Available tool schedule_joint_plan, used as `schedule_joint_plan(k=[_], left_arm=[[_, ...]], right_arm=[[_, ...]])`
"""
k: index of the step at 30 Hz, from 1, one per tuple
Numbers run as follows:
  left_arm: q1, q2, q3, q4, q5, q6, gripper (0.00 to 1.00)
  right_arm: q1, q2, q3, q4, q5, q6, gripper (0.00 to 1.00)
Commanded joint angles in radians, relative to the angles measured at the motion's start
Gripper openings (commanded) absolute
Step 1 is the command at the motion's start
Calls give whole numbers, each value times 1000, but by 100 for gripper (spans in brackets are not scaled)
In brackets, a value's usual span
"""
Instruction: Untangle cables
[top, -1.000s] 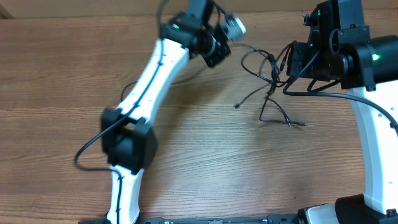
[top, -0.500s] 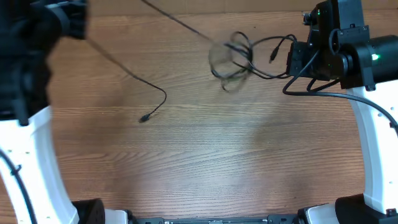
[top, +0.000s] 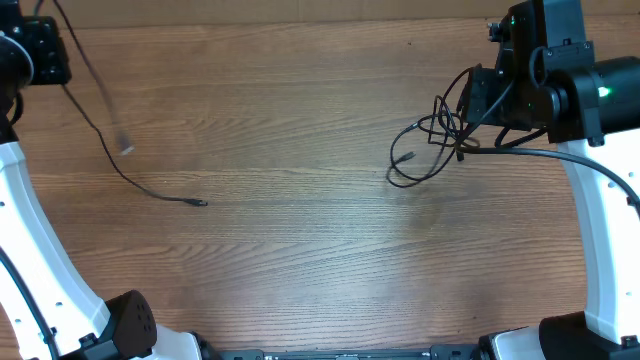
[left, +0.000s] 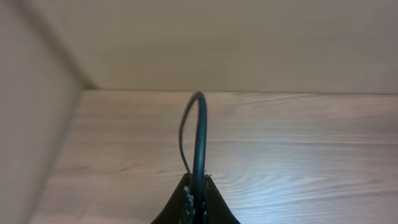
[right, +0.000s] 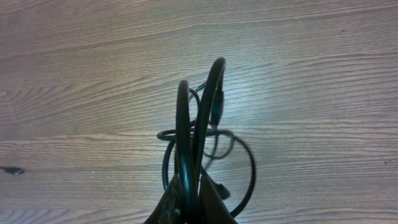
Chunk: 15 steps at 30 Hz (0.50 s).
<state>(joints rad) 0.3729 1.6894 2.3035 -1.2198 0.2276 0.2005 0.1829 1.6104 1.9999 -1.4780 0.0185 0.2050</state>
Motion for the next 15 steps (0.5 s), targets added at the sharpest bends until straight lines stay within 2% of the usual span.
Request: schedule_joint_plan(k=[1,4,9,12,15], left_arm=[[-15,-4,3,-11,195,-21,4],[-37,15,1,-65,218,-18,4],[-83,80,-42,-184,217,84,4],[-100,137,-124,-171,207,92,5],[-103,203,-233,-94,203,73,5]], right_arm=[[-8,-11,4,6,10,-4,4],[-8,-11,4,6,8,-4,4],[-8,-11,4,6,6,-4,4],[-8,-11,4,5,6,-4,4],[-8,-11,4,0,6,-4,4]])
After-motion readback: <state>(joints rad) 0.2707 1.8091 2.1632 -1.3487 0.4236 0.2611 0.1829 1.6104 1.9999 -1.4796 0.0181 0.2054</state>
